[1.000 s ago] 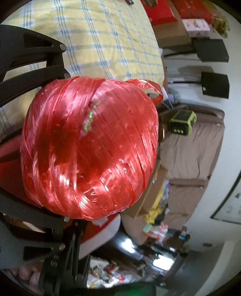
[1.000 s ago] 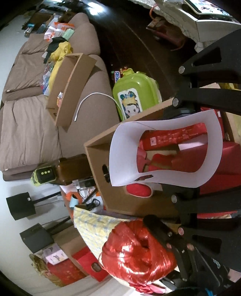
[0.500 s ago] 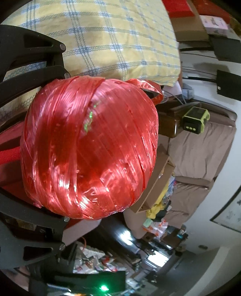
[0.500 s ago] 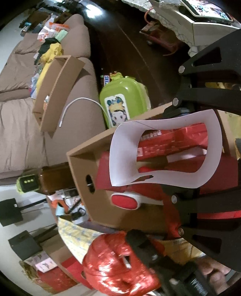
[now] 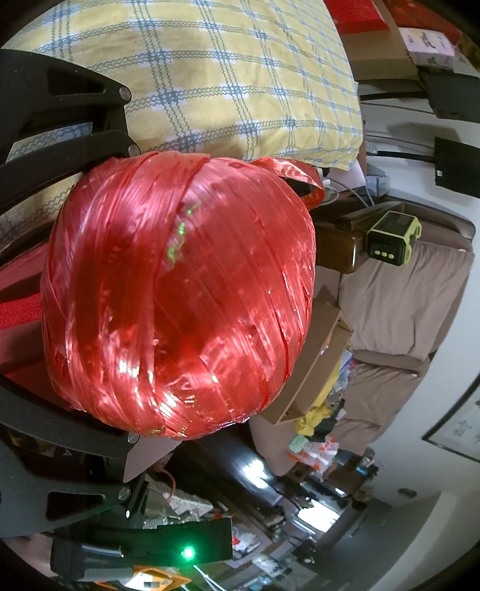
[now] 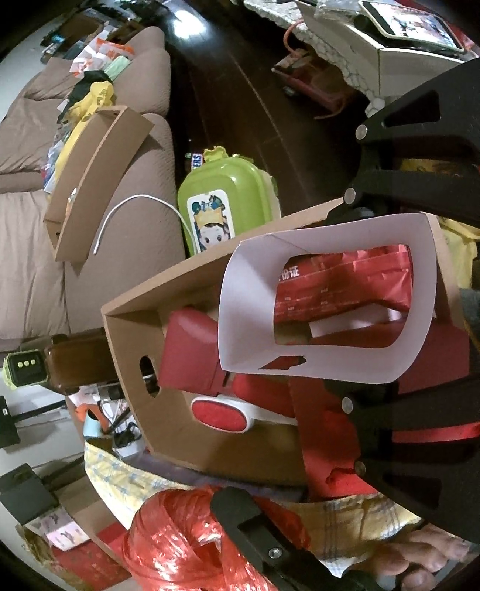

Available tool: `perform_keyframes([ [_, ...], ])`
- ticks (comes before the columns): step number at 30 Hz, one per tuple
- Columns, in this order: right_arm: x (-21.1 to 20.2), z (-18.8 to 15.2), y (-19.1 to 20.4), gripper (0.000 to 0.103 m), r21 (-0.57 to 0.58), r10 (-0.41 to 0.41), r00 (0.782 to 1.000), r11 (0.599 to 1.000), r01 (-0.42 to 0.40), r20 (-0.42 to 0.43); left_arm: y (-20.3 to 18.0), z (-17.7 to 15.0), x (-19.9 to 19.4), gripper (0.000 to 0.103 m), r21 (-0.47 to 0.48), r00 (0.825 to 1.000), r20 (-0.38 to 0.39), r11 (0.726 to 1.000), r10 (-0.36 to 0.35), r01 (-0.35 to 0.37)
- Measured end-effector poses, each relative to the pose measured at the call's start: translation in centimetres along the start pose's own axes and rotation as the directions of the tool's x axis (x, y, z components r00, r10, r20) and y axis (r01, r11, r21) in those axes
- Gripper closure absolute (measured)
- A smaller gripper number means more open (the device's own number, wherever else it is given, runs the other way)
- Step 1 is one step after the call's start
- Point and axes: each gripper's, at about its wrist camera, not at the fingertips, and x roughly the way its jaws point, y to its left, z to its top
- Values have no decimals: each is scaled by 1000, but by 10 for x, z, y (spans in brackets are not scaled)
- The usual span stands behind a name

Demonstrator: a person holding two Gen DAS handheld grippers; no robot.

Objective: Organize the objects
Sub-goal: 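Carry the white frame and red raffia ball toward the cardboard box with both grippers, then lower the white frame into the cardboard box and open the right gripper, then lower the red raffia ball into the cardboard box and open the left gripper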

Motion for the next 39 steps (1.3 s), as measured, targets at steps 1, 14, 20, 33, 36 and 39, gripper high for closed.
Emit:
perform_keyframes([
  [1,0,0,0,46,0,-2,1000,1000,2,2,0,0,0,20,0,1000,0,1000,-1,1],
  [14,-3,2,-1,30,4,-8,1000,1000,8,11,-1,-1,1,20,5,1000,-2,1000,3,-3],
  [20,-4,3,-5,25,28,-8,1000,1000,7,10,-1,-1,0,20,3,1000,-2,1000,-1,1],
  [33,-6,4,-18,23,93,7,1000,996,-8,9,-17,-7,-1,22,82,1000,11,997,-8,7],
  [36,-6,4,-17,23,94,9,1000,996,-10,7,-13,-7,3,22,62,1000,-12,998,3,-3],
  [39,-6,4,-17,23,91,7,1000,996,-8,7,-12,-7,2,21,56,1000,-13,998,6,-5],
])
